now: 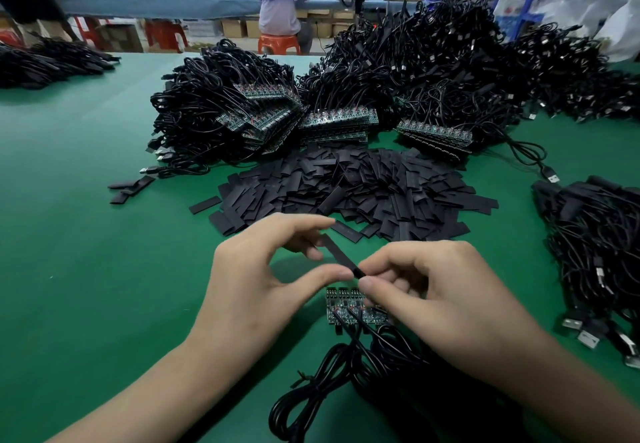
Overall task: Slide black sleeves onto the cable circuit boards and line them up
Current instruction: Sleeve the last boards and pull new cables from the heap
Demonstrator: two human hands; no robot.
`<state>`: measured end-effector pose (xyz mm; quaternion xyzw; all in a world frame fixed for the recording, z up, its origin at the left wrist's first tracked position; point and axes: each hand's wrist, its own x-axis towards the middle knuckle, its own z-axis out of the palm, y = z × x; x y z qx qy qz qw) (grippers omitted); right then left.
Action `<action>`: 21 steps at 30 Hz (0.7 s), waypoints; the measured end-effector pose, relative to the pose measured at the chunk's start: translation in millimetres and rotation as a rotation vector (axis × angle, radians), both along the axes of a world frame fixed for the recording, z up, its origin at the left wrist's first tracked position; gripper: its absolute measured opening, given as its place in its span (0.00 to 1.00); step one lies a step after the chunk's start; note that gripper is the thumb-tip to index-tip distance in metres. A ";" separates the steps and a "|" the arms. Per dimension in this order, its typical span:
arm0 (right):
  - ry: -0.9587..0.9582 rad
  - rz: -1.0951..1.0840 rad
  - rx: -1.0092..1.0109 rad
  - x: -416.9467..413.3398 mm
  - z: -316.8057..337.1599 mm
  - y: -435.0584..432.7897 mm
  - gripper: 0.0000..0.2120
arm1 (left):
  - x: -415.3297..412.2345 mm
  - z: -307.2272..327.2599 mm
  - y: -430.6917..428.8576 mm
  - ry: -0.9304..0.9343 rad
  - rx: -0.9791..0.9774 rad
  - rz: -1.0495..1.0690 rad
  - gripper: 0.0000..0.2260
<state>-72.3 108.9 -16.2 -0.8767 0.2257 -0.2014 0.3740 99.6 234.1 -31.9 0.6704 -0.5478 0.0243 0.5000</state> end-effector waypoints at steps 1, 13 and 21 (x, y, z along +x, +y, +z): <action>0.003 0.010 0.091 0.5 -0.4 -0.9 0.03 | -0.7 0.2 0.2 0.008 -0.009 0.025 0.21; -0.006 0.023 0.383 3.2 -2.5 -7.0 0.04 | -4.2 -0.9 1.5 -0.048 0.040 0.037 0.22; 0.025 0.060 0.453 3.4 -3.9 -6.9 0.02 | -4.0 -1.3 0.0 -0.022 0.071 -0.003 0.23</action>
